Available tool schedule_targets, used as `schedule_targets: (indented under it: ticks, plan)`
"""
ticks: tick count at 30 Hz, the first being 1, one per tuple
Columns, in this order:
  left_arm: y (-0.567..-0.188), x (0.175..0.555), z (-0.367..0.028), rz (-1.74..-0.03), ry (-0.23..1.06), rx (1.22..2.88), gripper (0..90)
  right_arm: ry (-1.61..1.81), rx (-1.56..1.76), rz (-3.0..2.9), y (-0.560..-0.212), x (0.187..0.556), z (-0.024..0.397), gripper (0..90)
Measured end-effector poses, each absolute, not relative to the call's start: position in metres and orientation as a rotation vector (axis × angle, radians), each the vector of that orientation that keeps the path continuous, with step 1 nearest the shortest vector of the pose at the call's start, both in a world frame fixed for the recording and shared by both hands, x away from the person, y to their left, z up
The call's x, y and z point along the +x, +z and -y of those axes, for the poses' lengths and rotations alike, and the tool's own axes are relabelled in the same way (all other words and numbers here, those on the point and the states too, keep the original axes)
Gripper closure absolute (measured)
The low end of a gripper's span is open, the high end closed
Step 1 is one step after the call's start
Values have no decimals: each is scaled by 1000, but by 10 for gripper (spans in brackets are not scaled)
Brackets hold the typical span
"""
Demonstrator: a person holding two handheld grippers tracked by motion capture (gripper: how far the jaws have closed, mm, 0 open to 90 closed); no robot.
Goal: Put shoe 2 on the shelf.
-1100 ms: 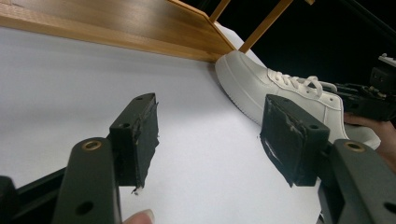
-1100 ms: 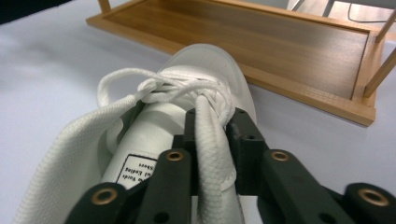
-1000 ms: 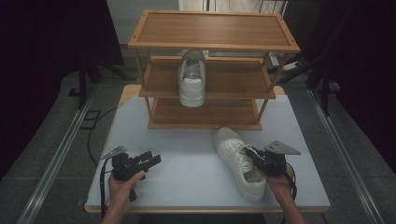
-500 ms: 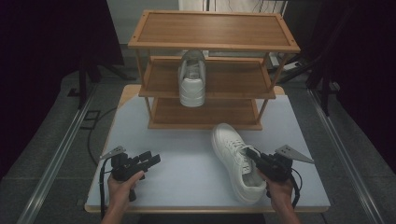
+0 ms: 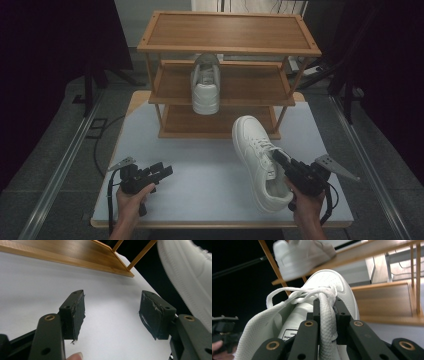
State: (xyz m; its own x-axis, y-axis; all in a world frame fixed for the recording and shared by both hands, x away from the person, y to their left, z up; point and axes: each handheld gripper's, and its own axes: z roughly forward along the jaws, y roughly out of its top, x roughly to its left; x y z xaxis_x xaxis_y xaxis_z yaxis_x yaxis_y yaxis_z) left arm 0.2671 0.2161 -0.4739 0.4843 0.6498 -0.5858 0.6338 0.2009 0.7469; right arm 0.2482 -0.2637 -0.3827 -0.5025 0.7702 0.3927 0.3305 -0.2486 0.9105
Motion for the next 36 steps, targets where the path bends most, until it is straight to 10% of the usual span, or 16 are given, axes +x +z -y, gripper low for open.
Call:
schedule_targets:
  ticks: [36]
  plan:
    - [-472, 267, -218, -1161, -6, 1460, 368, 1756, 1411, -1479, -290, 359, 211, 822]
